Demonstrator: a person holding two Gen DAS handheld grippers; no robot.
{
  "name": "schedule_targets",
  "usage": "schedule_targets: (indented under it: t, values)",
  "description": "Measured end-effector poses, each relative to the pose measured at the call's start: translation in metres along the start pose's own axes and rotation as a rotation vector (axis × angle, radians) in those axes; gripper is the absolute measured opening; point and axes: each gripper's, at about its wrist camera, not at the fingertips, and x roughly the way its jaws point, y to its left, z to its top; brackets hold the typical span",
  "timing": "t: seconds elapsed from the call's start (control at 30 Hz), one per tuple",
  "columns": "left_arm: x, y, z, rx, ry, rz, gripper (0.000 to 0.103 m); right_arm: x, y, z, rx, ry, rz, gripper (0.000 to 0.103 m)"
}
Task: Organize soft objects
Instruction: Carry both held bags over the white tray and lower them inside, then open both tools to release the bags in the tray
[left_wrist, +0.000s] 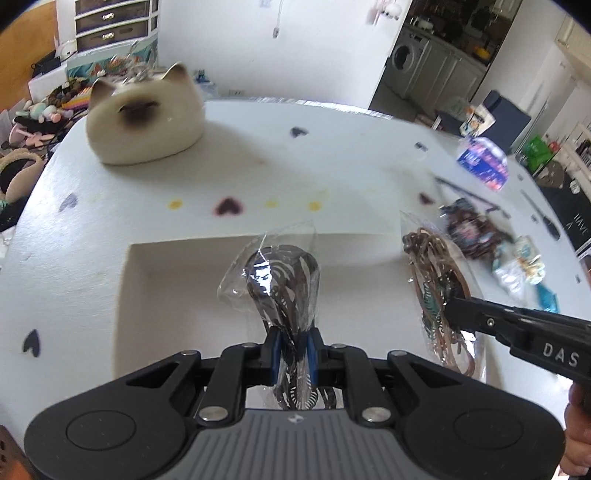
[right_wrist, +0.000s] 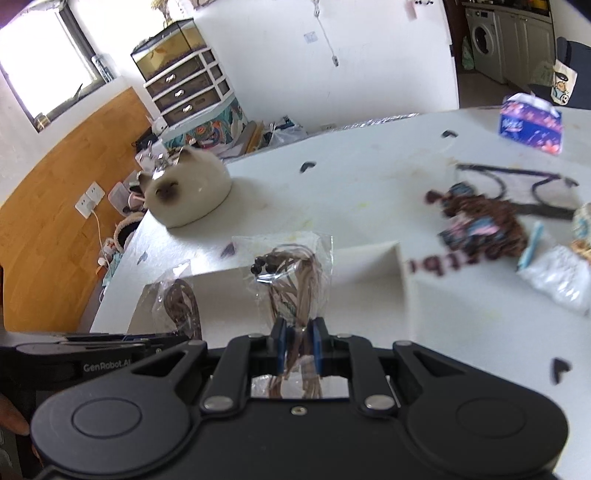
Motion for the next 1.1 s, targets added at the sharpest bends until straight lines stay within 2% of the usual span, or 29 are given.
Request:
schedule_targets:
  t: [0.23,0.43,0.67,1.1]
  values:
    - [0.020,0.033,0.003,0.030,0.094,0.054,0.016,0.031,0.032,-0.008,0.002,0.061,0.011,0.015]
    - [0.025,0.047,0.008,0.071,0.102,0.070,0.016,0.054,0.048,-0.012,0.012,0.109,0.018,0.015]
    - [0.027,0.049,0.009,0.132,0.097,0.122,0.016,0.074,0.058,-0.017,0.035,0.155,0.028,0.015]
    - [0.022,0.062,0.000,0.027,0.078,0.124,0.018,0.102,0.079,-0.020,0.062,0.176,0.045,0.017]
